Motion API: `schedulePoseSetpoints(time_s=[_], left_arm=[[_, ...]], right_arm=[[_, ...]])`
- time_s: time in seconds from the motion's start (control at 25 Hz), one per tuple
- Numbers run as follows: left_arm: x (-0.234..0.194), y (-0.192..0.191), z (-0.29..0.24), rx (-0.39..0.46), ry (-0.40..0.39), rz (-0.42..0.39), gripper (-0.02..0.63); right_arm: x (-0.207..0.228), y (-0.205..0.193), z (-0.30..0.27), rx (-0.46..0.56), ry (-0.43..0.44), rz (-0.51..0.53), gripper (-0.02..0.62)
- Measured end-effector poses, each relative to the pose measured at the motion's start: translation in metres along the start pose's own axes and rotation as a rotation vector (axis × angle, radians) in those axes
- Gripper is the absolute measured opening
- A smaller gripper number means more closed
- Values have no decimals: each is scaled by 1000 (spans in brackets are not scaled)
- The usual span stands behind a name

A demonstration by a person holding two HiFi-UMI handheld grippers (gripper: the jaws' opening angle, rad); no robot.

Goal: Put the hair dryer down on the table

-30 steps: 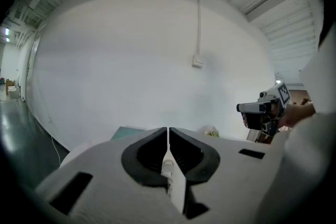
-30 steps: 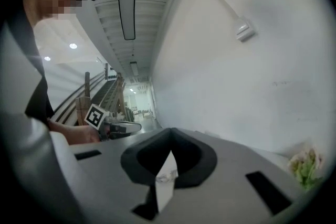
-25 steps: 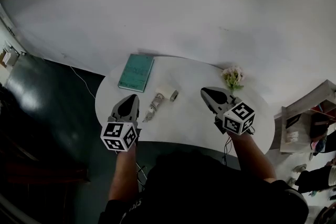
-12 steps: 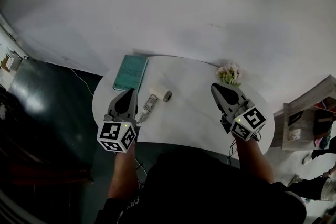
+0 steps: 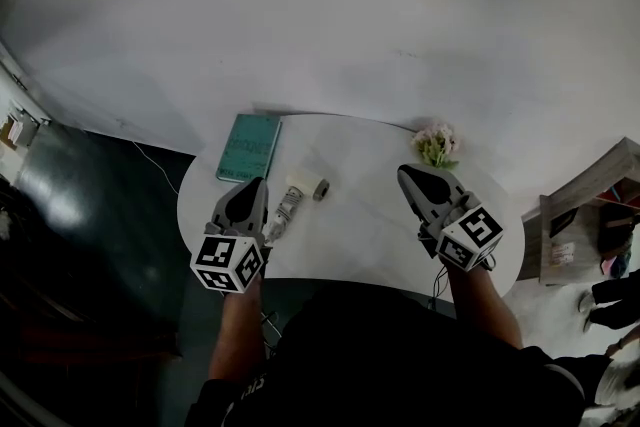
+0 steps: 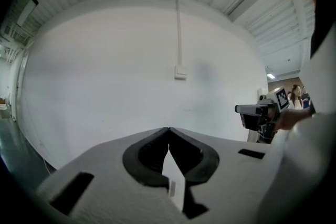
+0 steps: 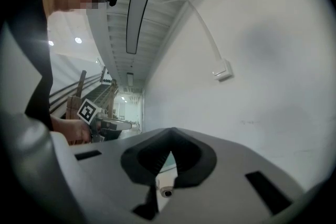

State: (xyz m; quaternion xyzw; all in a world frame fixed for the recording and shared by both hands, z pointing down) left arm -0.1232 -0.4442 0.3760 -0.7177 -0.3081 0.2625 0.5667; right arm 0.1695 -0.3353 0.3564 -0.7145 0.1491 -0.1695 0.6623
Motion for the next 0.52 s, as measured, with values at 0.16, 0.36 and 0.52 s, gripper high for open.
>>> schedulePoseSetpoints(time_s=[0.16,0.36,0.52], left_arm=[[2,4,3,44,-59,-27,6],[-8,-1,8,33,-28,-31,28],[-17,-2,13,29,-4,-27,29]], right_arm=[[-9,2,-8,3,18,2,3],[-17,0,-15,1,35,1,3],[-22,1,-20,-4,45,7,3]])
Point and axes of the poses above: the fingertips, and each gripper's own axes: z backward along the fingers, x to its right, y out of its top, the point moved 6 cm from there along z, backward along the fingers, and after that the axes turned 6 degrees about -x, right-handed, at the moved point
